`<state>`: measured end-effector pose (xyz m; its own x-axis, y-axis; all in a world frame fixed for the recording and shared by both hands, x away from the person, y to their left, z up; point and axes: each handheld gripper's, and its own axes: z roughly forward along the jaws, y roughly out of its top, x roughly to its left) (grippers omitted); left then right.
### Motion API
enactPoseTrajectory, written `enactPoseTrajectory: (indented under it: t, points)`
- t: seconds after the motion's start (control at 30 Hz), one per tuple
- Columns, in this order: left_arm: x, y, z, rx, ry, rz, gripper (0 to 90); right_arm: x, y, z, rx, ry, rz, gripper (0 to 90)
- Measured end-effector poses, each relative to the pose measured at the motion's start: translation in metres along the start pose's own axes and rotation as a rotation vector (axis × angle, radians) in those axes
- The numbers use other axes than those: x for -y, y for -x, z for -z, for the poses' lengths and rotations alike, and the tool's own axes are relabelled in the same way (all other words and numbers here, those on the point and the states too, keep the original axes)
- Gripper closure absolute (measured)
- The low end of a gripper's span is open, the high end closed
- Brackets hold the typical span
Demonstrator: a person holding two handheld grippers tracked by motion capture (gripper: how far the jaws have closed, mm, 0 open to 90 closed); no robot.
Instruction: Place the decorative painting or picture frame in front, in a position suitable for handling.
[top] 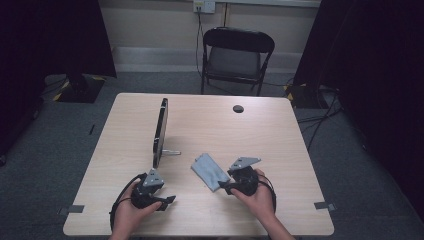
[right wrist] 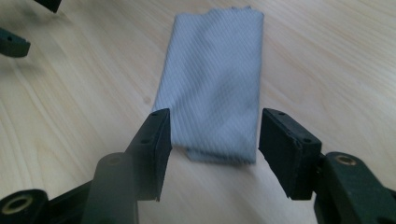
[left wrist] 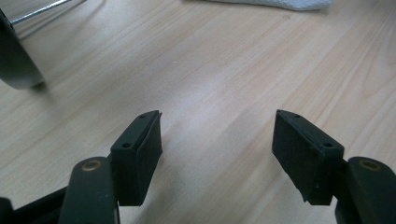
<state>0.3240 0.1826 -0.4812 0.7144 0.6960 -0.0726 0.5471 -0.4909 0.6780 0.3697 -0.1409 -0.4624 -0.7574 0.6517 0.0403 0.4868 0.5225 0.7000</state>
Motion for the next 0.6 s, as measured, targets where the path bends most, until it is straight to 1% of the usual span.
enactPoseTrajectory:
  t: [0.03, 0.07, 0.1, 0.13, 0.17, 0.2, 0.23, 0.27, 0.3, 0.33, 0.37, 0.4, 0.43, 0.47, 0.53, 0.57, 0.6]
  points:
    - [0.000, -0.001, 0.001, -0.004, -0.005, -0.011, 32.8, -0.007, 0.000, -0.005, 0.006, -0.011, 0.008, 44.5]
    - [0.000, -0.001, 0.001, -0.008, -0.001, -0.012, 32.8, -0.007, 0.000, -0.005, 0.006, -0.011, 0.008, 44.5]
    - [0.001, -0.002, 0.002, -0.008, -0.003, -0.002, 32.7, -0.010, 0.000, -0.008, -0.002, -0.018, 0.005, 44.7]
    - [0.001, -0.002, 0.002, -0.008, -0.005, -0.004, 32.6, -0.012, 0.000, -0.012, -0.014, -0.018, 0.000, 45.9]
    - [0.001, -0.003, 0.002, -0.013, -0.004, -0.001, 32.6, -0.013, 0.000, -0.014, -0.006, -0.023, 0.005, 46.0]
    - [0.001, -0.004, 0.003, -0.015, -0.004, -0.004, 32.6, -0.014, -0.001, -0.018, -0.006, -0.040, 0.013, 46.4]
    - [0.002, -0.004, 0.003, -0.017, -0.005, -0.005, 32.5, -0.013, -0.002, -0.024, -0.025, -0.055, 0.005, 46.6]
    - [0.002, -0.004, 0.003, -0.016, -0.004, -0.001, 32.5, -0.013, -0.002, -0.024, -0.025, -0.055, 0.005, 46.6]
    - [0.002, -0.006, 0.004, -0.018, 0.000, 0.001, 32.5, -0.010, -0.003, -0.031, -0.018, -0.084, 0.016, 46.3]
    - [0.002, -0.006, 0.004, -0.016, -0.002, 0.008, 32.5, -0.008, -0.005, -0.033, -0.004, -0.080, 0.037, 48.2]
    - [0.002, -0.006, 0.004, -0.016, -0.002, 0.008, 32.5, -0.008, -0.005, -0.033, -0.004, -0.080, 0.037, 48.2]
    - [0.003, -0.007, 0.004, -0.020, 0.001, 0.010, 32.5, -0.008, -0.006, -0.032, 0.012, -0.078, 0.056, 50.1]
    - [0.003, -0.008, 0.005, -0.021, 0.000, 0.015, 32.4, -0.007, -0.007, -0.032, 0.026, -0.079, 0.073, 55.9]
    - [0.004, -0.009, 0.005, -0.021, -0.001, 0.017, 32.4, -0.007, -0.007, -0.032, 0.026, -0.079, 0.073, 55.9]
    - [0.004, -0.009, 0.006, -0.028, 0.001, 0.023, 32.4, -0.008, -0.005, -0.030, 0.037, -0.089, 0.076, 64.1]
    - [0.004, -0.010, 0.007, -0.027, 0.000, 0.018, 32.4, -0.008, -0.005, -0.030, 0.042, -0.099, 0.080, 67.3]
    - [0.004, -0.010, 0.007, -0.027, 0.001, 0.019, 32.3, -0.009, -0.006, -0.029, 0.054, -0.106, 0.098, 73.7]
